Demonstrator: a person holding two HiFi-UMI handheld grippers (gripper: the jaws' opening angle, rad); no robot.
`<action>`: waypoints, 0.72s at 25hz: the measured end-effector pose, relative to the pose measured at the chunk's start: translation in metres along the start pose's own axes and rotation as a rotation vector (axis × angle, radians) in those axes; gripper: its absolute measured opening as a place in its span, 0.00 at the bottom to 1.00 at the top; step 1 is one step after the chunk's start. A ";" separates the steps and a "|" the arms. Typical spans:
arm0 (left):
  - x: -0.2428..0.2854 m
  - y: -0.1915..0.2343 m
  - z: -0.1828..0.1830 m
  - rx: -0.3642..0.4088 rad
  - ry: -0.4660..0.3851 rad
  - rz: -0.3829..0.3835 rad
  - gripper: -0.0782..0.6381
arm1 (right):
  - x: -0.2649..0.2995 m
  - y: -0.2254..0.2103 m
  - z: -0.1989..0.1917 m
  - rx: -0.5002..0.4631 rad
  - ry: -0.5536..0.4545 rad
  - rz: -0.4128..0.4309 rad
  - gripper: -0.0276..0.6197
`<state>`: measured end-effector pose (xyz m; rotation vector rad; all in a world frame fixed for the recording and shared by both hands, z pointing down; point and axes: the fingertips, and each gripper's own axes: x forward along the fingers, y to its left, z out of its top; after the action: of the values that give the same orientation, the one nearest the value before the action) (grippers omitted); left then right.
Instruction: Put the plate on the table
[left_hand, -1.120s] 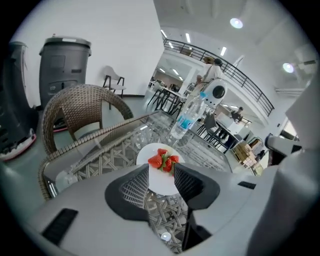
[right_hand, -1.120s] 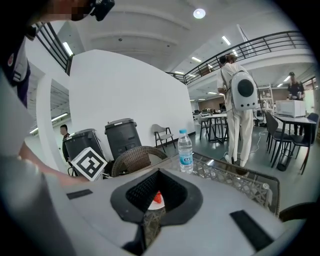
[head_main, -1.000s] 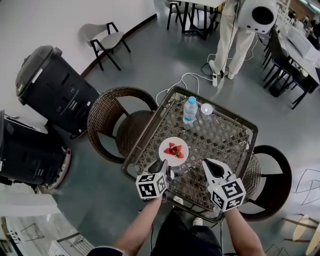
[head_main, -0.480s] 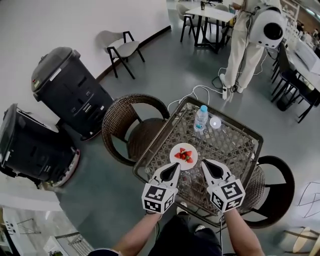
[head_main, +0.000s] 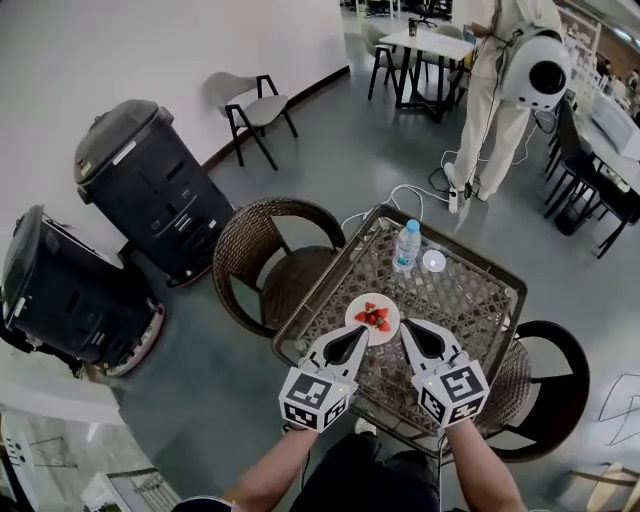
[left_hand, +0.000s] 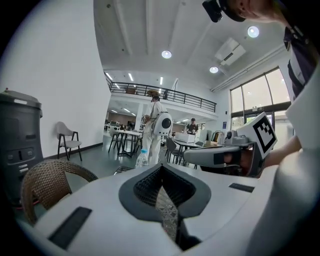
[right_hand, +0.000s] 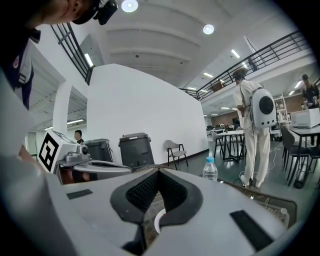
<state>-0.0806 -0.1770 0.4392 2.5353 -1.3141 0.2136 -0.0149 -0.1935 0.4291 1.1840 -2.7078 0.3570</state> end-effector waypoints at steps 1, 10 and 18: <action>-0.001 -0.001 0.002 0.003 -0.005 -0.003 0.12 | 0.000 0.001 0.002 0.000 -0.004 0.001 0.05; -0.005 -0.001 0.009 0.015 -0.018 -0.014 0.12 | 0.000 0.010 0.011 -0.020 -0.032 0.018 0.05; -0.004 -0.001 0.012 0.020 -0.016 -0.018 0.12 | -0.003 0.011 0.017 -0.027 -0.047 0.021 0.05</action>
<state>-0.0814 -0.1772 0.4265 2.5700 -1.3011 0.2043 -0.0223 -0.1893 0.4102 1.1723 -2.7582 0.2981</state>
